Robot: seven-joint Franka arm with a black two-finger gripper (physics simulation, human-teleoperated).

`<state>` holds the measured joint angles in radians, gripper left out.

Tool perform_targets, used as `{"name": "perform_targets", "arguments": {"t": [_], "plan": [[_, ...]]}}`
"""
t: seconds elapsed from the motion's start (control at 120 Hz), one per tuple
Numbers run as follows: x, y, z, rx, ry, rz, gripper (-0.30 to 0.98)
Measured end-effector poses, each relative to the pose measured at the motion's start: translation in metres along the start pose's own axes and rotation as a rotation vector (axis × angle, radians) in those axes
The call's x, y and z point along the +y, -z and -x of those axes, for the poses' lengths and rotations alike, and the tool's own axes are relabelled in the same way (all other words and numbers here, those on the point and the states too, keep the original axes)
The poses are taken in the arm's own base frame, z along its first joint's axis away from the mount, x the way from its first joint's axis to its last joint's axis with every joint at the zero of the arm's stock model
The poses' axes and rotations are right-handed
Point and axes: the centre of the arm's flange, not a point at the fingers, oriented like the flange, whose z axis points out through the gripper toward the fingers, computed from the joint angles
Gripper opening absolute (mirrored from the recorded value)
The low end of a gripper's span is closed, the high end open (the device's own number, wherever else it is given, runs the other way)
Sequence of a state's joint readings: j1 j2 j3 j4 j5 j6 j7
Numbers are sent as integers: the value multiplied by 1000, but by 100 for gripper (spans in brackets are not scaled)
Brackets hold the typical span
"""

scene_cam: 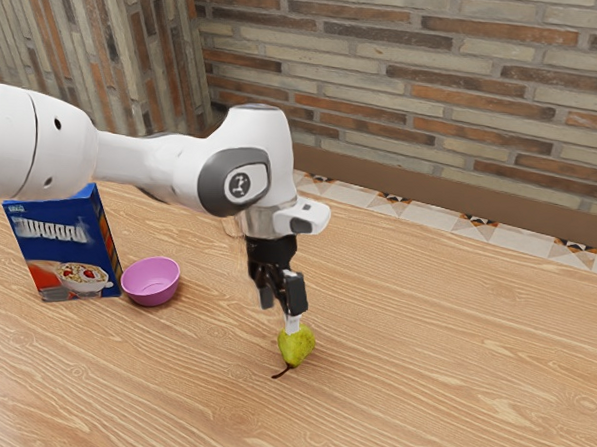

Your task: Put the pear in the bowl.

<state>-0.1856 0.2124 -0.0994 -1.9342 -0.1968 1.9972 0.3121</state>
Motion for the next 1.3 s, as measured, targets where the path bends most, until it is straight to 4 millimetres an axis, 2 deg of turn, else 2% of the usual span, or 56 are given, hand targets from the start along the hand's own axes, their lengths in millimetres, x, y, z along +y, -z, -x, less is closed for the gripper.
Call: {"name": "perform_targets", "arguments": {"t": [0.125,0.242,0.533,0.692,0.958,1.2,1.3], "plan": [[-27,-30,-13,44,99,30,69],[-39,-49,-20,69,161,35,69],[-56,-75,-25,82,265,40,68],[-63,-87,-30,84,300,42,64],[-69,-95,-36,103,338,39,46],[-71,-99,-36,103,361,38,42],[-71,-93,-36,114,367,34,39]]}}
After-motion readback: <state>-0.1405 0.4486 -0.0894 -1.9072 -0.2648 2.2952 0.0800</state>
